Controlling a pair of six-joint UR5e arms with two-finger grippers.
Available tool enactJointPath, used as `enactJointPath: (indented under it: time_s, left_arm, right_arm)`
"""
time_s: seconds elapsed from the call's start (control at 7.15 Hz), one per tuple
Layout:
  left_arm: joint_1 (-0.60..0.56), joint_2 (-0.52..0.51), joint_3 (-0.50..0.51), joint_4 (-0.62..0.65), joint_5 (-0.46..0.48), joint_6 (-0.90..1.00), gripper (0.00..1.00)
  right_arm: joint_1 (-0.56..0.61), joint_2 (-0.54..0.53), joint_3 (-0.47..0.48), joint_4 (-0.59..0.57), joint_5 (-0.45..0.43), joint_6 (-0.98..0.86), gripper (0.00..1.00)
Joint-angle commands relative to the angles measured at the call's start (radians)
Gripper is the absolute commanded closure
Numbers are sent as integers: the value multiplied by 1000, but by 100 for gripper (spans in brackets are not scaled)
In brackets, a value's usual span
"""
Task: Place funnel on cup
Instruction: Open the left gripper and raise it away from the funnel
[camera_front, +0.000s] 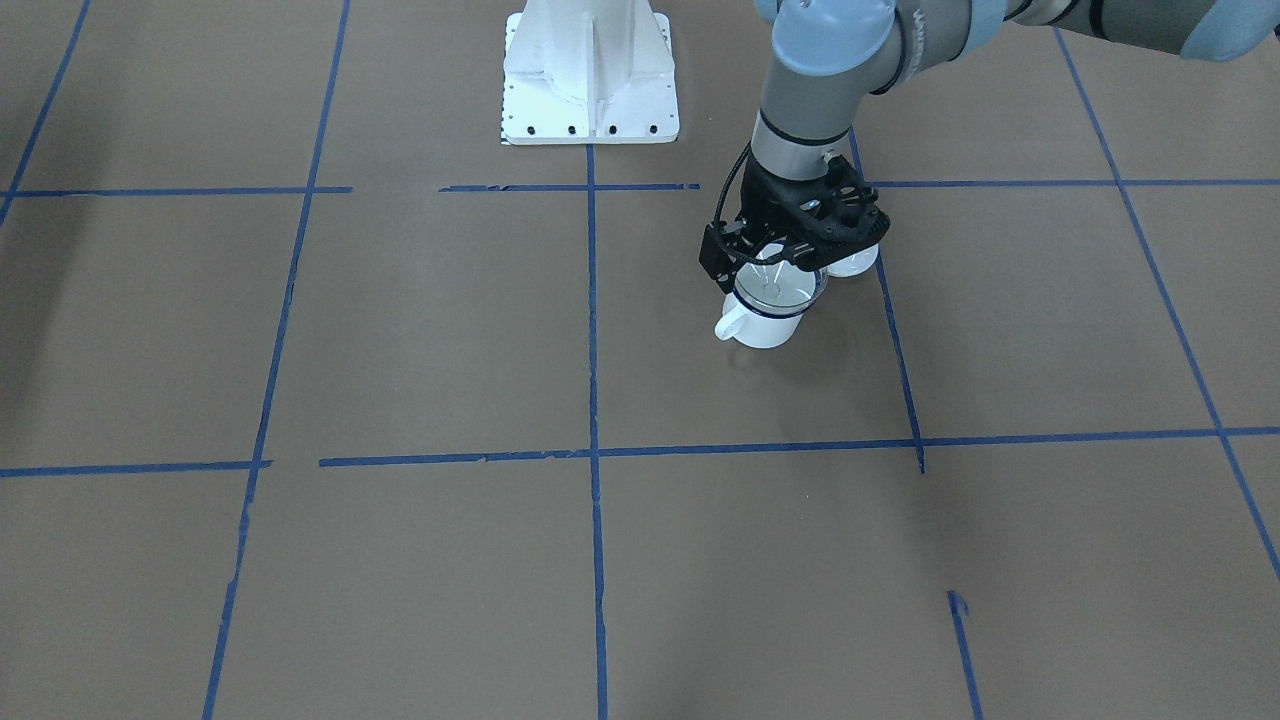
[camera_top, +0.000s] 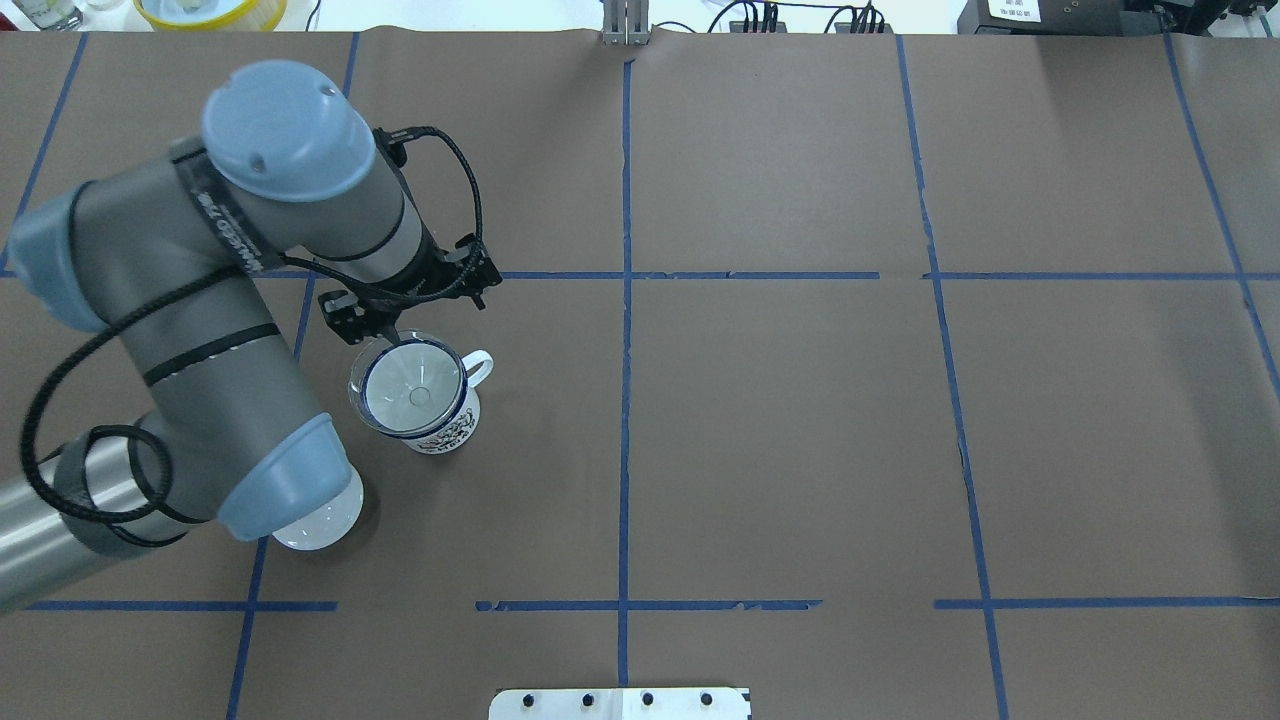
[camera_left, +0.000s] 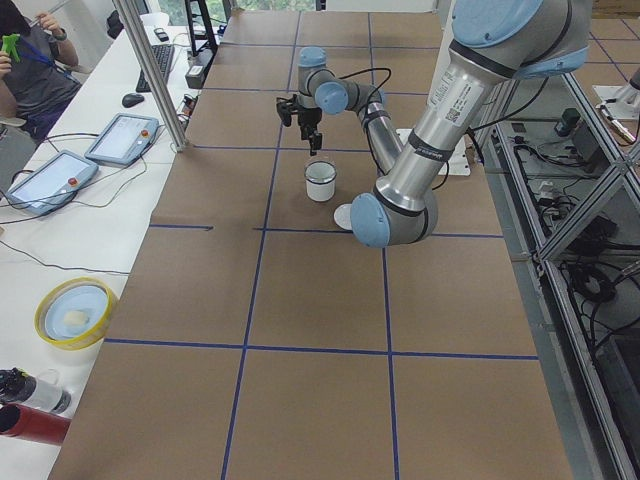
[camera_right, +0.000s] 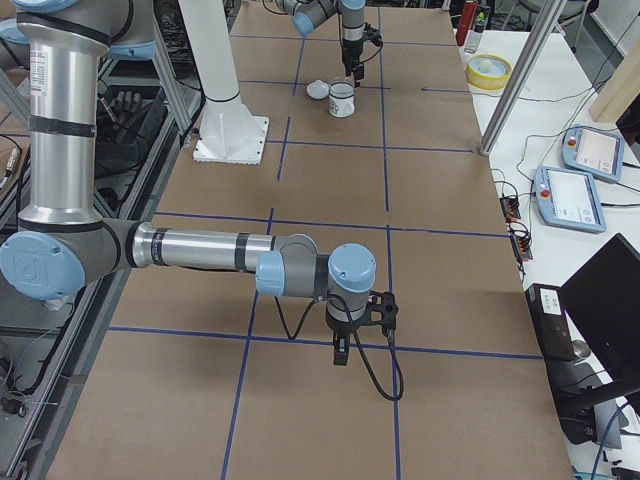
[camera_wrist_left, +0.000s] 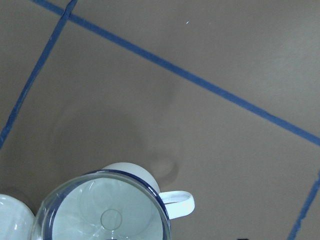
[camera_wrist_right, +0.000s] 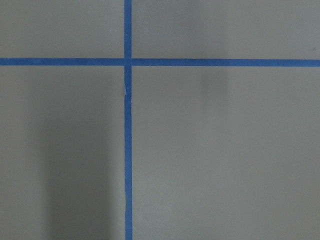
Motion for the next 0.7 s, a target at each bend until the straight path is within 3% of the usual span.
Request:
enactJointPath:
  time_s: [0.0,0.28,0.56]
  left_arm:
    - [-194,168,-142,-73,-100,311,0]
    - [-402,430,-125,-284,-234,648,0]
    - [-609,610,-24,-342,-282,1055,0]
  right_arm:
    - [0,0,-1,0,0,0,0]
    - [0,0,-1,0,0,0,0]
    - [0,0,1,0,0,0,0]
